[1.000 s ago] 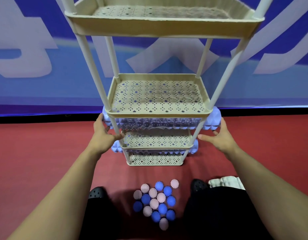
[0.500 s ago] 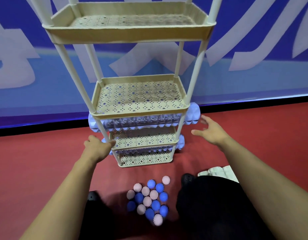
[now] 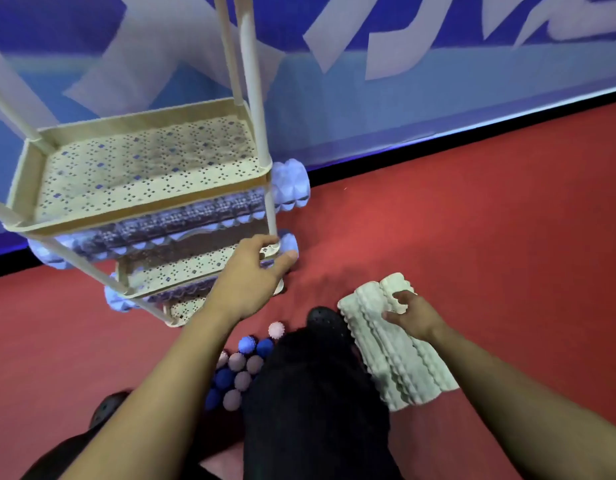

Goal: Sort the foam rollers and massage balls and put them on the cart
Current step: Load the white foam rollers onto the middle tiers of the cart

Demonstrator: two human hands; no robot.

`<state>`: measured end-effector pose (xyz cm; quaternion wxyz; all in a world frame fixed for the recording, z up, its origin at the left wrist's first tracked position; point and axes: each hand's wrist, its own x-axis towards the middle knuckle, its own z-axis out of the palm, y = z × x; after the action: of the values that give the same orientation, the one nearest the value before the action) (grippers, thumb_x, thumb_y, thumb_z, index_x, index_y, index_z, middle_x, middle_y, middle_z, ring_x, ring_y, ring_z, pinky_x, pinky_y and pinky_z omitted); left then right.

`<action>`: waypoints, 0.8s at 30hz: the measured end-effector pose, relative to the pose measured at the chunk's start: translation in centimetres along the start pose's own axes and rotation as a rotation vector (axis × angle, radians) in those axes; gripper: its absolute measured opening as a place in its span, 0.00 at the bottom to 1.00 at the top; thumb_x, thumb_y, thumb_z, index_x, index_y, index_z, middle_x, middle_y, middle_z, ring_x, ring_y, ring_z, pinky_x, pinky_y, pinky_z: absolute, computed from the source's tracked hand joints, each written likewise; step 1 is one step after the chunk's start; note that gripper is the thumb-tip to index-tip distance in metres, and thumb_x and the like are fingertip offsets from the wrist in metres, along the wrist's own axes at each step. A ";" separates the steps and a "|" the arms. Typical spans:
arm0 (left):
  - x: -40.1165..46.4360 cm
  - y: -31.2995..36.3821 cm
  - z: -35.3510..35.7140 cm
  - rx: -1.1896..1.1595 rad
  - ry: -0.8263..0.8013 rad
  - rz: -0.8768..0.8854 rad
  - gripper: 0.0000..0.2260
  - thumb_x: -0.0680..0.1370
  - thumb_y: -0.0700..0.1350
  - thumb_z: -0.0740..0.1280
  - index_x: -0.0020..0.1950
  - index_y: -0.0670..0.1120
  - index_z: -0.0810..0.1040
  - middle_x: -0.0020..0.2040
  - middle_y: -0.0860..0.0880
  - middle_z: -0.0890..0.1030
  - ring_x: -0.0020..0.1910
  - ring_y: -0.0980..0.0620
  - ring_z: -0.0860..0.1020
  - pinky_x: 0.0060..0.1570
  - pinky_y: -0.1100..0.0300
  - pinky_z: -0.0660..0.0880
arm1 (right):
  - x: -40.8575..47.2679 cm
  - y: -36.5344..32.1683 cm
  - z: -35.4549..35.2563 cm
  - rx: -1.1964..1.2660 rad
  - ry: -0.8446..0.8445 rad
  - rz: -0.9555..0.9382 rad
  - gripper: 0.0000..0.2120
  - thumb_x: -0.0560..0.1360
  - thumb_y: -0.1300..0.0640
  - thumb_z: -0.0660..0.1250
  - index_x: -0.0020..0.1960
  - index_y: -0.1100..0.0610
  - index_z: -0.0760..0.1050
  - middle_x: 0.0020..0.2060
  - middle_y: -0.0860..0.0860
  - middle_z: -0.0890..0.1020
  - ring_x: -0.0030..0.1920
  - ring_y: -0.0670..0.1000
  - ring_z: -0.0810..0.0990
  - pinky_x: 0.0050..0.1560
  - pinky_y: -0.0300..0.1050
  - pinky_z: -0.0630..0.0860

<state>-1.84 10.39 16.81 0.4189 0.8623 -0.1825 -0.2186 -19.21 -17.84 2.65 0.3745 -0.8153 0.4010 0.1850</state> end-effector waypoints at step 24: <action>5.2 -1.9 6.5 -0.122 -0.145 -0.107 0.24 0.76 0.62 0.70 0.69 0.54 0.74 0.65 0.50 0.78 0.61 0.51 0.80 0.68 0.48 0.73 | 4.6 5.0 8.1 -0.161 0.282 0.172 0.39 0.68 0.36 0.74 0.68 0.55 0.64 0.58 0.55 0.78 0.60 0.58 0.75 0.52 0.53 0.76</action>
<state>-0.73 4.70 10.54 0.4439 0.8256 -0.1526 -0.3132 -20.35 -16.09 -7.68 0.2311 -0.8232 0.5016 0.1316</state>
